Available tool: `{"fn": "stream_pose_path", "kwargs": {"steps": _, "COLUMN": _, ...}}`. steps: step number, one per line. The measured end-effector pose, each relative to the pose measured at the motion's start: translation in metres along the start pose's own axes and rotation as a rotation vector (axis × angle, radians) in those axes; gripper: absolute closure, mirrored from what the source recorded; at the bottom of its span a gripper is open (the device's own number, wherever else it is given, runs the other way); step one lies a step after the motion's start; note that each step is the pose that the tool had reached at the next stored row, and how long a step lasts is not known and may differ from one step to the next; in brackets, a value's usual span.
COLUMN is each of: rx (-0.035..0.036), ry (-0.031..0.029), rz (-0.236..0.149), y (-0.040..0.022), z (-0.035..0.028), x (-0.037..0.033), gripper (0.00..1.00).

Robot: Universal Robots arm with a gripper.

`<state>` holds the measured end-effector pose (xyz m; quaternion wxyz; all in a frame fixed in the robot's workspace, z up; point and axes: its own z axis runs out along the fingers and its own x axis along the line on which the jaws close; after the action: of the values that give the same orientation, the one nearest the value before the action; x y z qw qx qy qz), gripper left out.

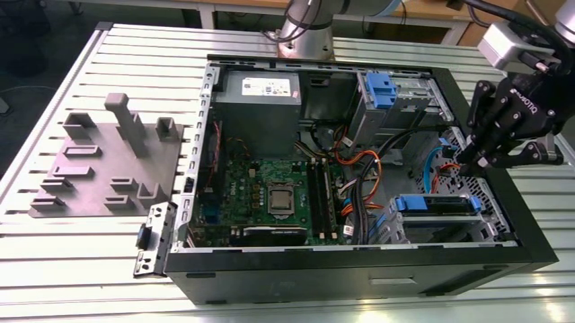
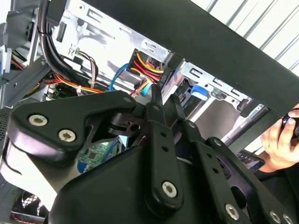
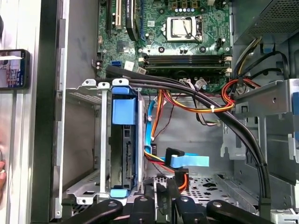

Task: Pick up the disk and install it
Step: 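Insert the first disk wire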

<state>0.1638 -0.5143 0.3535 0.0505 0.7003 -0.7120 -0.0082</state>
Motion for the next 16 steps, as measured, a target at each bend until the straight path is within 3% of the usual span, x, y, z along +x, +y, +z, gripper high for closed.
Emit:
{"fn": "stream_pose_path", "kwargs": {"steps": 4, "rx": -0.0051, "ry": 0.0015, "rz": 0.0, "y": -0.0019, "z": 0.0013, "x": -0.0026, "gripper": 0.74}}
{"fn": "stream_pose_path", "kwargs": {"steps": 5, "rx": -0.0059, "ry": 0.0025, "rz": 0.0, "y": -0.0022, "z": 0.0016, "x": -0.0032, "gripper": 0.68}}
{"fn": "stream_pose_path", "kwargs": {"steps": 9, "rx": -0.0084, "ry": 0.0063, "rz": 0.0, "y": -0.0038, "z": 0.0034, "x": -0.0051, "gripper": 0.68}}
{"fn": "stream_pose_path", "kwargs": {"steps": 16, "rx": -0.0086, "ry": 0.0236, "rz": 0.001, "y": -0.0061, "z": 0.0088, "x": -0.0067, "gripper": 0.68}}
